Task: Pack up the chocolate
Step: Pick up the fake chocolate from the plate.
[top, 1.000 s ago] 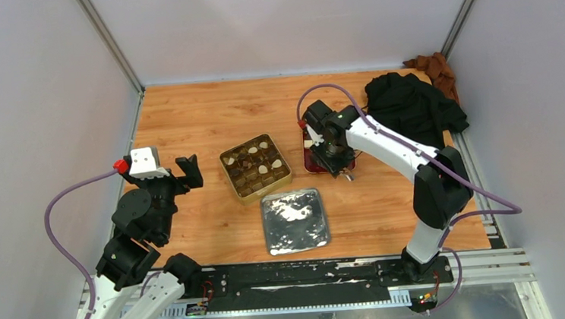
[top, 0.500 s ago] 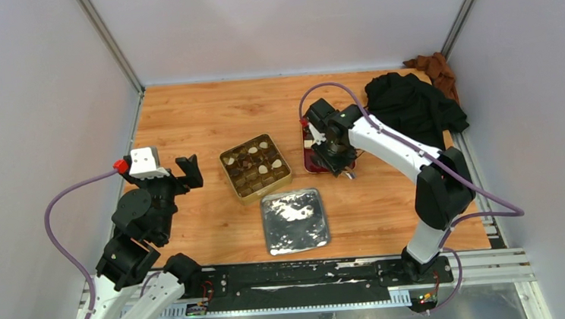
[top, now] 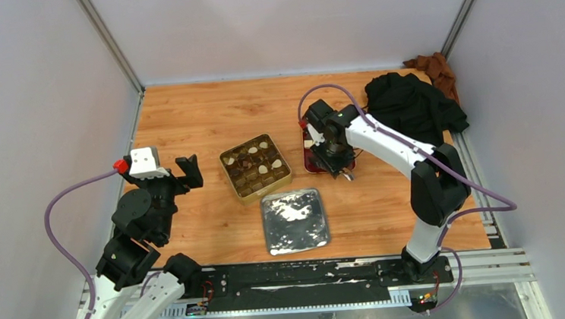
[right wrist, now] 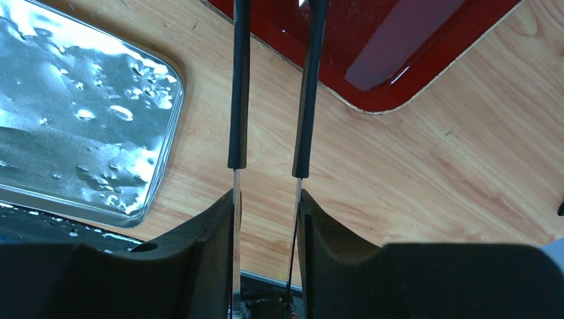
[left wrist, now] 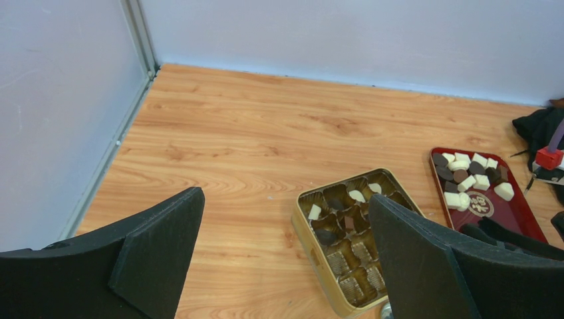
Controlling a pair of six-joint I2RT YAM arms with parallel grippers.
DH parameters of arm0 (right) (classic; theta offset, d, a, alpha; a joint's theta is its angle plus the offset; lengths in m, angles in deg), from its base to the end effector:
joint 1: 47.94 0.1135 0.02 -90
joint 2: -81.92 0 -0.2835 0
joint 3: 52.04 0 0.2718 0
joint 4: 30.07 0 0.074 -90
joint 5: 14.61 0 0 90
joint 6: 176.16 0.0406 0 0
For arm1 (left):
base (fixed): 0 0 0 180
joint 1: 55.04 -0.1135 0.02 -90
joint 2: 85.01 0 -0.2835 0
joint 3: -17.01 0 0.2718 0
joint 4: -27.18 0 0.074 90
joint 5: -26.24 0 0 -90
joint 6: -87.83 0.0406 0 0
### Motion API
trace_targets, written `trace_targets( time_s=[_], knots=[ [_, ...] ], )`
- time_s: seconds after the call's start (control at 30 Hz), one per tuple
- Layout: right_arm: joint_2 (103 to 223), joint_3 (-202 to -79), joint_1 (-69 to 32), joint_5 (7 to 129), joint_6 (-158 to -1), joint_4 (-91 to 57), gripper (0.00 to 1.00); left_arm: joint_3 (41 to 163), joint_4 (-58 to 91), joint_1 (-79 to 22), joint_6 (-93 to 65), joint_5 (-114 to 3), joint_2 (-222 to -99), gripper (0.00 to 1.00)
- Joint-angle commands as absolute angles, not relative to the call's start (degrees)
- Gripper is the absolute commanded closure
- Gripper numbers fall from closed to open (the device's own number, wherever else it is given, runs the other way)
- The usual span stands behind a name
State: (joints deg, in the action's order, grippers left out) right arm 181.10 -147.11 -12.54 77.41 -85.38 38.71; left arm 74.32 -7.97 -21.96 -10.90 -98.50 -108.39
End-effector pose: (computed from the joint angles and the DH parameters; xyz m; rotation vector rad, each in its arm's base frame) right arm 0.3025 0.2132 0.2644 -0.8395 2.7190 0.0852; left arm 0.0902 -0.0312 0.3754 -0.1344 1.5833 -0.0867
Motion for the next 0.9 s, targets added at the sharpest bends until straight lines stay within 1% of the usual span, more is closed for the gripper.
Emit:
trace_targets(
  time_s=[0.0, 0.4, 0.87],
  knots=[
    [181.8, -148.0, -13.8, 76.6, -85.9, 38.8, 0.61, 73.7, -6.9, -22.3, -10.7, -98.9, -107.7, 0.0],
    [179.3, -148.1, -14.1, 76.7, -85.9, 39.1, 0.76, 73.7, -6.9, -22.3, -10.8, -98.9, -107.7, 0.0],
    [175.0, -150.4, -13.3, 77.0, -85.4, 40.9, 0.81, 73.7, -6.8, -22.3, -10.9, -98.7, -107.8, 0.0]
  ],
)
